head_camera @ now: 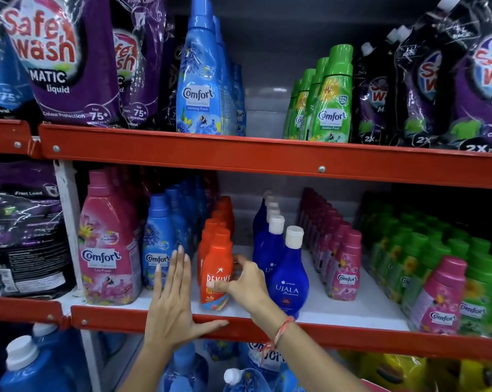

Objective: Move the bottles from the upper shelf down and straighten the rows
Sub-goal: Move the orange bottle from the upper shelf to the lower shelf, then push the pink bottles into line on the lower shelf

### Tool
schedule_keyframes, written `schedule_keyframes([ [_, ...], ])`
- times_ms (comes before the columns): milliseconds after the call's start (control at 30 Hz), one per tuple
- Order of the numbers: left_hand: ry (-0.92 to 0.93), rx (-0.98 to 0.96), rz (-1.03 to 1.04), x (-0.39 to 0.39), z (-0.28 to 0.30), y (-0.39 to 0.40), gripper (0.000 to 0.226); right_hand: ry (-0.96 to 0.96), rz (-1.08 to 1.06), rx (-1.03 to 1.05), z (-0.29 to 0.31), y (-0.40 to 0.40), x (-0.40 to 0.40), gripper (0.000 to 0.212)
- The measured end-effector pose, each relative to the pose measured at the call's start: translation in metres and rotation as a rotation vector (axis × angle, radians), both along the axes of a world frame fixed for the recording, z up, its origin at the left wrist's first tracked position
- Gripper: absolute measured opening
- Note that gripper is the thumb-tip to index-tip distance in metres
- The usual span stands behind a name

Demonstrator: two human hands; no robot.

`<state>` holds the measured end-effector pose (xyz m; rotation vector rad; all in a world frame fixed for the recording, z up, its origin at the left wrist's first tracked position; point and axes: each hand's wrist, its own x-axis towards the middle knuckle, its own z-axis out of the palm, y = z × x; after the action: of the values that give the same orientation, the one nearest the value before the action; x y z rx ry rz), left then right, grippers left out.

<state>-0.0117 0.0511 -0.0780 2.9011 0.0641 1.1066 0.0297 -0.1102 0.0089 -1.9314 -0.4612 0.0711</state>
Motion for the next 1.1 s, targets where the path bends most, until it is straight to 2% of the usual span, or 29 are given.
schedule_keyframes([
  [400,0.022,0.016,0.014,-0.002,0.001,-0.002,0.14,0.009,0.051,-0.032,-0.007,-0.001,0.005,0.071],
  [533,0.036,0.016,0.016,-0.003,0.002,-0.002,0.138,0.039,0.096,0.014,-0.003,-0.017,0.0,0.064],
  [600,0.046,0.014,0.017,-0.003,0.003,-0.002,0.139,-0.006,0.075,0.067,0.0,-0.034,-0.006,0.052],
  [733,0.06,0.017,0.025,-0.003,0.003,-0.003,0.141,-0.254,-0.173,0.231,0.001,-0.081,-0.014,0.013],
  [833,0.068,0.01,0.029,-0.004,0.003,-0.003,0.14,-0.365,-0.387,0.341,-0.006,-0.119,-0.011,0.003],
  [900,0.071,0.001,0.03,-0.005,0.003,-0.005,0.138,-0.428,-0.56,0.384,-0.011,-0.144,-0.008,0.009],
  [1000,0.069,-0.013,0.028,-0.007,0.004,-0.006,0.136,-0.508,-0.899,0.38,-0.022,-0.18,0.001,0.037],
  [1100,0.068,-0.011,0.033,-0.007,0.004,-0.007,0.135,-0.469,-1.132,0.365,-0.033,-0.211,0.014,0.065],
])
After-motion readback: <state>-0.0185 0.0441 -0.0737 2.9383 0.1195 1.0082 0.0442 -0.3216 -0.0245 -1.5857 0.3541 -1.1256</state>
